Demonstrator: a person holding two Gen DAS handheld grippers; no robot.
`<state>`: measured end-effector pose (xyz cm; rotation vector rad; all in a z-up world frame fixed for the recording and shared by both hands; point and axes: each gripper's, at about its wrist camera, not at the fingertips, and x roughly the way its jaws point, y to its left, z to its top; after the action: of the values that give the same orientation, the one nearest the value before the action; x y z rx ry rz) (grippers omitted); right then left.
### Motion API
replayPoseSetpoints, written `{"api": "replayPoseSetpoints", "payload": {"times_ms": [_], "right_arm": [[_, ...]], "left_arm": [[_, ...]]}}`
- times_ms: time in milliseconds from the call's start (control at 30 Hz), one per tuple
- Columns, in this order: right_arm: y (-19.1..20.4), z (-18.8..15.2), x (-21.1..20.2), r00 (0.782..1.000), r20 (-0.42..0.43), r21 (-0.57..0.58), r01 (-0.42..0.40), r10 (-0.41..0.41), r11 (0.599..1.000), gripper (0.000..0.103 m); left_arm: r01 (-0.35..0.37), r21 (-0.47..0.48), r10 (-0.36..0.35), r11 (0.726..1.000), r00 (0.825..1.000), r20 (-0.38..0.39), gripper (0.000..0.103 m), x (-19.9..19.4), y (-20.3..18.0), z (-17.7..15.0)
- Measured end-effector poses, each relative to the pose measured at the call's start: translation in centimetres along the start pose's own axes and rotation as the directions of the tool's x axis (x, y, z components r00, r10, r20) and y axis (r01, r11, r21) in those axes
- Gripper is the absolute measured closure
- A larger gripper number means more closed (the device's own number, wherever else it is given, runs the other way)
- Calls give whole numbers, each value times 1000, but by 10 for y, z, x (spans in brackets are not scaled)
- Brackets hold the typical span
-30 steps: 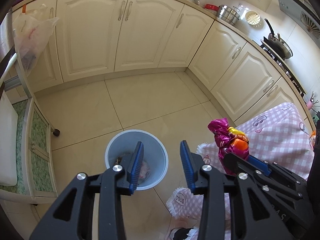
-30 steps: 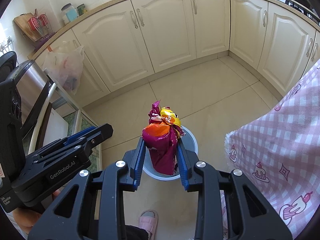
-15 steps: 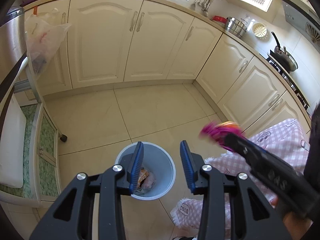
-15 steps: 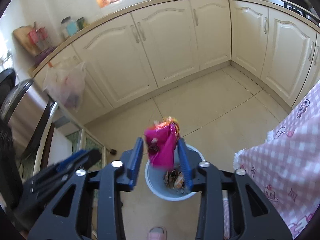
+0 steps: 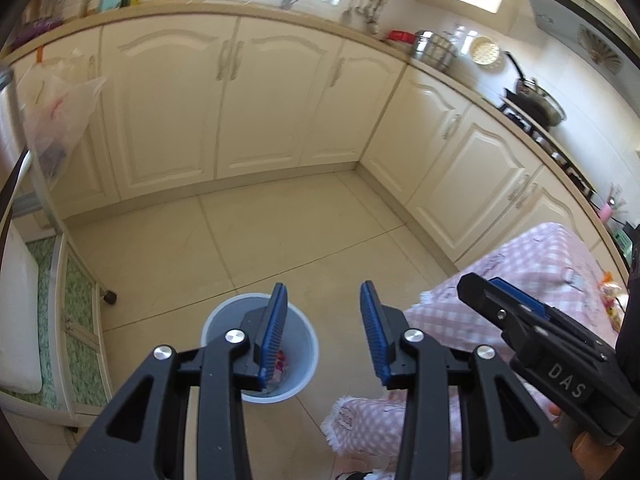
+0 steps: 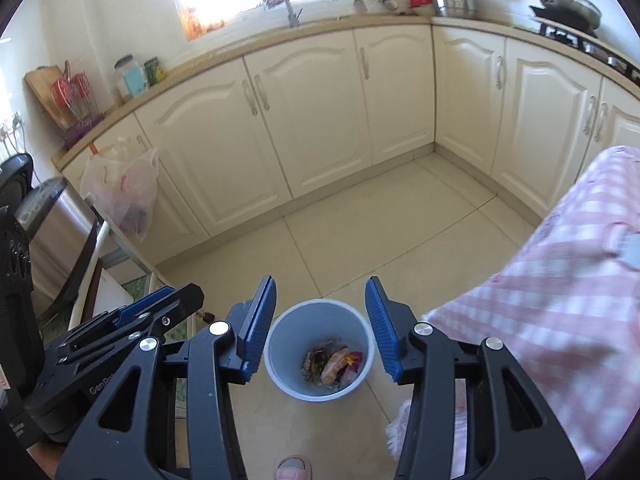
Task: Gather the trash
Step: 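Move both open tools back from the bin to the table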
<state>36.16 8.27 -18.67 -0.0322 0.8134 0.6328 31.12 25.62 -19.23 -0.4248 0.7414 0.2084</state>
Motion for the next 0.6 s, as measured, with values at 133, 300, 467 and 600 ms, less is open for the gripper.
{"api": "replayPoseSetpoints", "payload": {"times_ms": [133,300,467,600], "right_arm": [[-24,1,-44,998,60,23,21,-22,1000,59],[-62,0,-104,988,140,60,59,-66,996,59],[-109,-6,-172,961,231,113,129,-152,985,58],[-161,-17,-224,927,288,182,193,-240,964,57]], "left_arm": [[40,60,-41,997,999,18,66,-17,-44,1],[98,144,-104,985,994,34,56,-38,-110,-3],[181,243,-190,953,982,16,51,-52,-186,-14],[209,313,-222,926,975,7,42,-56,-246,-25]]}}
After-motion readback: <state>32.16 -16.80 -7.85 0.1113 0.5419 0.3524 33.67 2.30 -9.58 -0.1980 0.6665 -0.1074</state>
